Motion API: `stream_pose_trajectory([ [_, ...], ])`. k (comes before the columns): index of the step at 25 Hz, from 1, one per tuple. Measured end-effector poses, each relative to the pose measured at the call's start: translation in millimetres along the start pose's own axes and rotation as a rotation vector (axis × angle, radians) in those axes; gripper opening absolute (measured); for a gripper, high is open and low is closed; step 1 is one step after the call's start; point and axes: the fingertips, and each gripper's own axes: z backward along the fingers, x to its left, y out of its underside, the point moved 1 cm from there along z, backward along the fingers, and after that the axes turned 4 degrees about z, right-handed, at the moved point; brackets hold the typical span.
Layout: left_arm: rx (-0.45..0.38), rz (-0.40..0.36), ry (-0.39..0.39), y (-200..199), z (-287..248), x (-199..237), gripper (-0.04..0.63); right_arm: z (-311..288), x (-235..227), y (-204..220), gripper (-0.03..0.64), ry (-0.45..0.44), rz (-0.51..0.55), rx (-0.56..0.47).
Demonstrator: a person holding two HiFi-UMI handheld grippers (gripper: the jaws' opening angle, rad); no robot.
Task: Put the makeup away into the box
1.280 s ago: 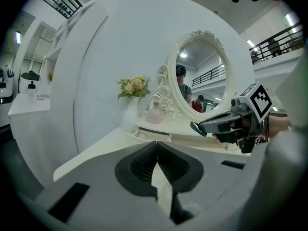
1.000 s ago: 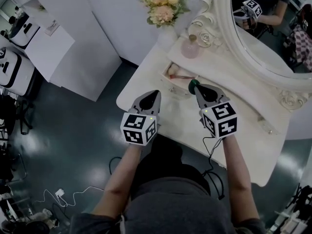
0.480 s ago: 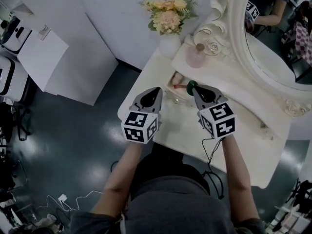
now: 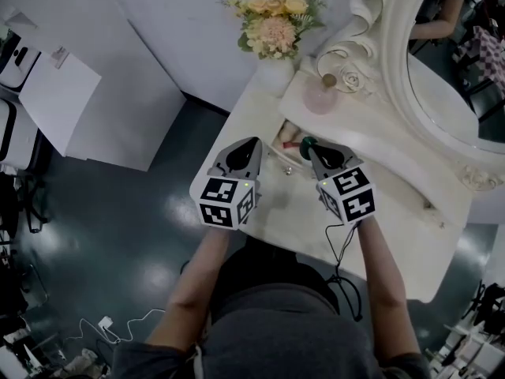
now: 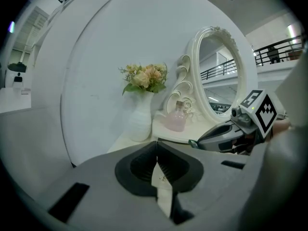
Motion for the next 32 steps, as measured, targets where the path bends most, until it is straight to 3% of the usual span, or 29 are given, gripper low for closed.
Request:
stream_pose_trajectory([
  [14, 0.015, 0.02, 0.009, 0, -11, 15, 0.006, -19, 2, 18, 0.006, 0.011, 0.066, 0.139],
  [32, 0.024, 0.035, 0.0, 2, -14, 28, 0.006, -31, 5, 22, 0.009, 0.006, 0.111, 0.213],
])
